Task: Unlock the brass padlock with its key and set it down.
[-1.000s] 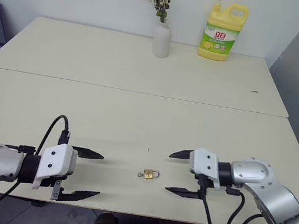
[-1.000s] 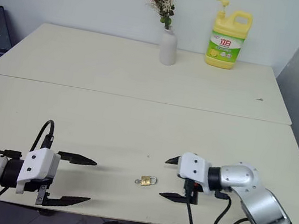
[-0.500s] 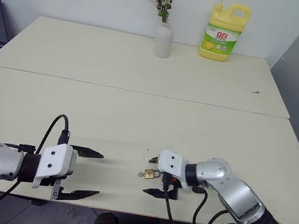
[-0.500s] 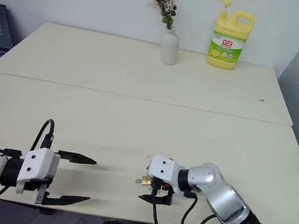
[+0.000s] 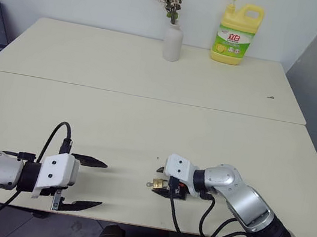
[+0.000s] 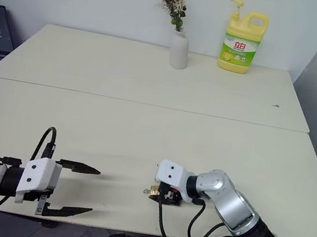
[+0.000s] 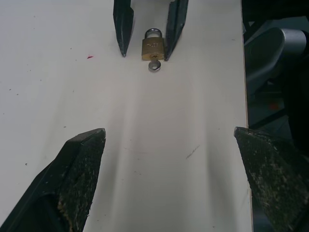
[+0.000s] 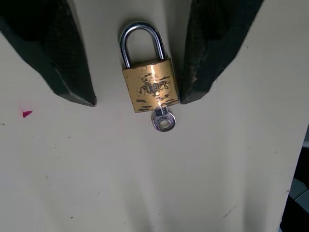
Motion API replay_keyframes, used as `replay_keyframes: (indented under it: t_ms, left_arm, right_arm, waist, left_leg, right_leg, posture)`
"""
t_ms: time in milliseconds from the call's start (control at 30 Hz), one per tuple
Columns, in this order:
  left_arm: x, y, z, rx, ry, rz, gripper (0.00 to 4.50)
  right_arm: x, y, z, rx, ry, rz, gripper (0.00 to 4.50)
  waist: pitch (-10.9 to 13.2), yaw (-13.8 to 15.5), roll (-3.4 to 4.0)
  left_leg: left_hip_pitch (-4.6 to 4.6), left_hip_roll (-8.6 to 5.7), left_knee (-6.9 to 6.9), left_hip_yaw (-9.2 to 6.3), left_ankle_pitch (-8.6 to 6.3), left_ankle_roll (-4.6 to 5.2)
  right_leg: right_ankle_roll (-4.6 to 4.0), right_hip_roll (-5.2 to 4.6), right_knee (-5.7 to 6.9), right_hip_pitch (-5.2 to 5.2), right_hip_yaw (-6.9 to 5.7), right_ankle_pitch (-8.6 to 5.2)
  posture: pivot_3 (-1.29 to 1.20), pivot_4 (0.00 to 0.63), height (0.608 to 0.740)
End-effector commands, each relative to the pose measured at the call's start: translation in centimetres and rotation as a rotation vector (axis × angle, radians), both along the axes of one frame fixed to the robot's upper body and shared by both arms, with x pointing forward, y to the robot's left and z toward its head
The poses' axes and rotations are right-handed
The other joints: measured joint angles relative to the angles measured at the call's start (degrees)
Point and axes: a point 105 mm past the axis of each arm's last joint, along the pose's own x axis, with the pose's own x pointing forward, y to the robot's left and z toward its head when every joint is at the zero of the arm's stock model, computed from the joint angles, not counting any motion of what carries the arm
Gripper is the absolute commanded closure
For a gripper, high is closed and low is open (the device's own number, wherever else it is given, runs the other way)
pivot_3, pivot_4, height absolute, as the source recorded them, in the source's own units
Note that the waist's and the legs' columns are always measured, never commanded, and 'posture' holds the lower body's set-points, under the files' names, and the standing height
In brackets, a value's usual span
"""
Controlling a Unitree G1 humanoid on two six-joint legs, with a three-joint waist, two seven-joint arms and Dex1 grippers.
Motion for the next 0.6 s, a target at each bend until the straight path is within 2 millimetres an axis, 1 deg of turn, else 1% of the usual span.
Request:
replay_keyframes:
  t_ms: [33,67,100,267,433,467,600]
  left_arm:
    - [0.0,-0.2,0.3,0.004,-0.025,-0.019,0.0]
    - [0.1,-0.2,0.3,0.005,-0.024,-0.019,0.0]
    - [0.1,-0.2,0.3,0.003,-0.024,-0.017,0.0]
    - [0.5,-0.1,0.3,-0.012,-0.024,0.006,0.0]
    - [1.9,-0.5,1.0,-0.089,-0.026,0.068,0.0]
    - [2.7,-1.0,1.6,-0.139,-0.03,0.101,0.0]
    - [4.5,-2.6,3.5,-0.308,0.011,0.169,0.0]
  right_arm:
    - [0.2,-0.7,-0.4,-0.034,0.007,-0.016,3.09]
    - [0.2,-0.7,-0.4,-0.035,0.005,-0.014,3.48]
    - [0.2,-0.7,-0.3,-0.037,0.004,-0.008,3.57]
    - [0.3,-0.7,0.0,-0.043,-0.032,0.013,3.57]
    - [1.1,-1.3,1.6,-0.061,-0.168,0.052,3.57]
    - [1.6,-1.6,2.8,-0.061,-0.241,0.065,3.57]
    - [2.7,-2.4,6.6,-0.057,-0.426,0.087,3.57]
  waist:
    - [0.0,0.0,0.0]
    - [0.0,0.0,0.0]
    - [0.0,0.0,0.0]
    - [0.0,0.02,0.0]
    - [0.0,0.3,0.01]
    - [0.01,0.3,0.01]
    - [0.06,0.37,0.09]
  left_leg:
    - [0.0,0.0,0.0,0.0,0.0,0.0]
    - [0.0,0.0,0.0,0.0,0.0,0.0]
    - [0.0,0.0,0.0,0.0,0.0,0.0]
    - [0.0,0.0,0.01,0.0,0.0,0.0]
    - [-0.04,-0.03,0.05,0.0,0.0,0.0]
    - [-0.05,-0.03,0.06,0.0,0.0,0.0]
    - [-0.1,-0.03,0.12,-0.02,0.0,0.0]
  right_leg:
    - [0.0,0.0,0.0,0.0,0.0,0.0]
    - [0.0,0.0,0.0,0.0,0.0,0.0]
    - [0.0,0.0,0.0,0.0,0.0,0.0]
    - [0.0,0.0,0.0,0.0,0.0,0.0]
    - [0.03,-0.02,-0.01,0.0,0.0,0.02]
    - [0.03,-0.02,-0.01,0.0,0.0,0.02]
    - [0.11,0.0,0.0,-0.03,0.0,0.06]
  posture:
    - [0.0,0.15,0.74]
    - [0.0,0.15,0.74]
    - [0.0,0.15,0.74]
    - [0.0,0.15,0.74]
    - [0.0,0.15,0.74]
    - [0.0,0.15,0.74]
    - [0.0,0.15,0.74]
